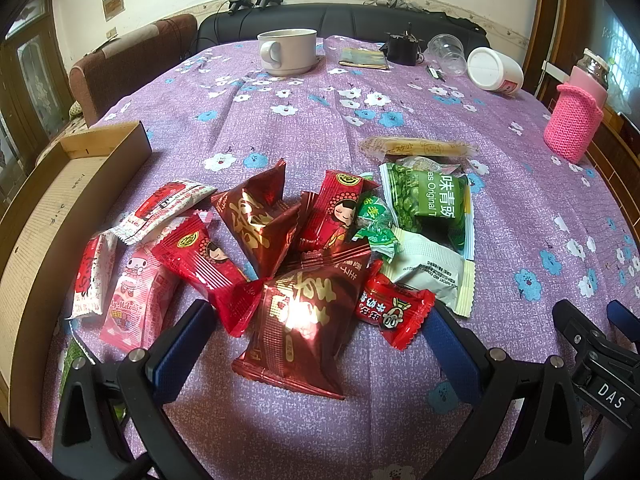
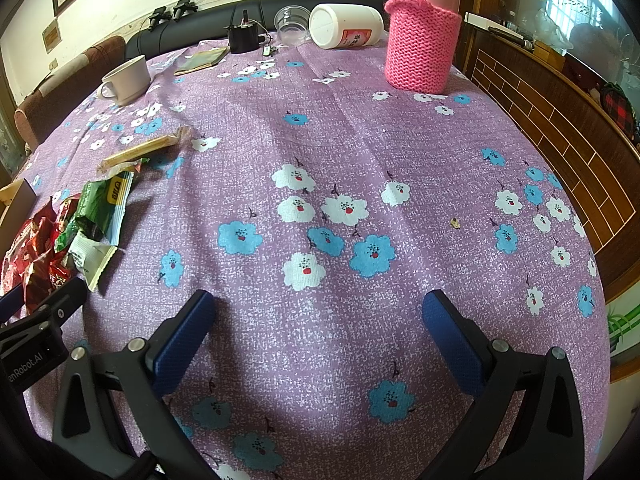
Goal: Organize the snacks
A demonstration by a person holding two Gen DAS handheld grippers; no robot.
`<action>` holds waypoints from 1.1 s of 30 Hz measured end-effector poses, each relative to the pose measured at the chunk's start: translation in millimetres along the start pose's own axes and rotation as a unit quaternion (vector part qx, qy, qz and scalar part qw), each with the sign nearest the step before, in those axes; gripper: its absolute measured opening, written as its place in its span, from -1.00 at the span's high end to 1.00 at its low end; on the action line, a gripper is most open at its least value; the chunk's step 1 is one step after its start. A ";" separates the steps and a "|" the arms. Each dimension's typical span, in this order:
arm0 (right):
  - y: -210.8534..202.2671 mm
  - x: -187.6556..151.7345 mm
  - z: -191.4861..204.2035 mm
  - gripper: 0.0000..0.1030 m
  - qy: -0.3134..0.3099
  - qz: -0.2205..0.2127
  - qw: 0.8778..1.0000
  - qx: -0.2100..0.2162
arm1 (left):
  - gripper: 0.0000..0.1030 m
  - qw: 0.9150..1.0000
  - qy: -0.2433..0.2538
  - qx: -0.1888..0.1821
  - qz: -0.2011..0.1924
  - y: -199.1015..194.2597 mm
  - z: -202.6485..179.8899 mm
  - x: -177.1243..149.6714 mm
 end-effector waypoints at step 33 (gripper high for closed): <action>-0.4 -0.5 -0.1 -1.00 0.008 0.000 1.000 -0.004 | -0.99 0.999 0.025 -0.020 0.012 -10.6 -6.7 -12.6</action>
Point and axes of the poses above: each gripper's, at about its wrist camera, not at the fingertips, and y roughly the way its jaws point, z to its left, x to its top, the point moved 5 cm from there along y, roughly the way its jaws point, and after that the axes turned 12 degrees about y, right-handed, at the moved point
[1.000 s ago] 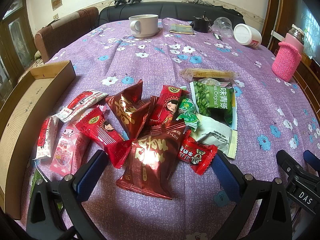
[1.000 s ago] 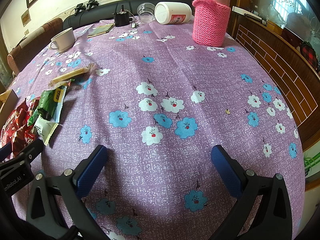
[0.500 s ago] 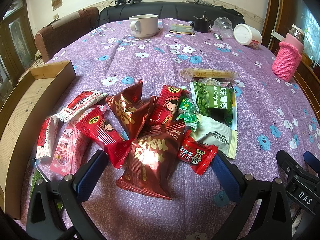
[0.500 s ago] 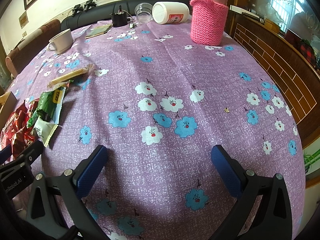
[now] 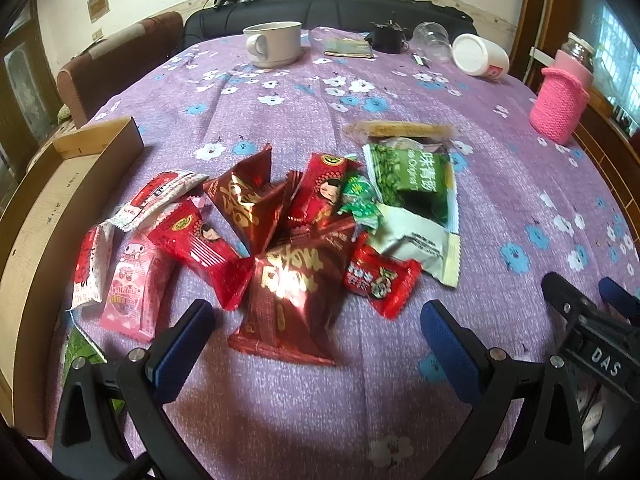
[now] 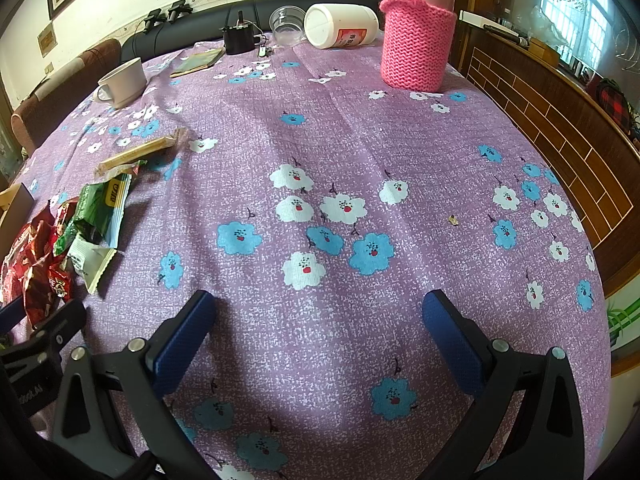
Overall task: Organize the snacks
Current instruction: 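Grasp the green snack packet with the left gripper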
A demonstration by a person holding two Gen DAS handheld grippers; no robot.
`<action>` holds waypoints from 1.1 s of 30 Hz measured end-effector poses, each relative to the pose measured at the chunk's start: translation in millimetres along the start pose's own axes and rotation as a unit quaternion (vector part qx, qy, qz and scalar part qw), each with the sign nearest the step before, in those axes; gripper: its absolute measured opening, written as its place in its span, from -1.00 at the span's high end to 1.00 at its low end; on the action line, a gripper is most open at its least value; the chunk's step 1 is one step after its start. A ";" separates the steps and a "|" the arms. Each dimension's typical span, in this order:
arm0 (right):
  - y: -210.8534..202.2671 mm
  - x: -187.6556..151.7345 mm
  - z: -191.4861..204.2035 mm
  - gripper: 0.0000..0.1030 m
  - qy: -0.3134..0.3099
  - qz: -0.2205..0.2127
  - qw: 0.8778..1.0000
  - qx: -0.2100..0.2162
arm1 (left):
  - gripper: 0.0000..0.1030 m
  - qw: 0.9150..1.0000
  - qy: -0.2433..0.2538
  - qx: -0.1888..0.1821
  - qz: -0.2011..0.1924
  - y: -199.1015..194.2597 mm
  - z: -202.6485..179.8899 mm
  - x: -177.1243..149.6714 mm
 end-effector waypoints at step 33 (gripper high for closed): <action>-1.4 -4.4 -0.1 -1.00 -0.026 0.032 0.999 0.008 | -0.92 0.954 -0.122 0.037 -0.272 -201.9 188.1 -37.2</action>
Point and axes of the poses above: each gripper's, at about its wrist camera, not at the fingertips, and y roughly the way its jaws point, z to its left, x to its top, the point moved 5 cm from there along y, roughly the way its jaws point, and after that the axes turned 12 degrees about y, right-handed, at the moved point
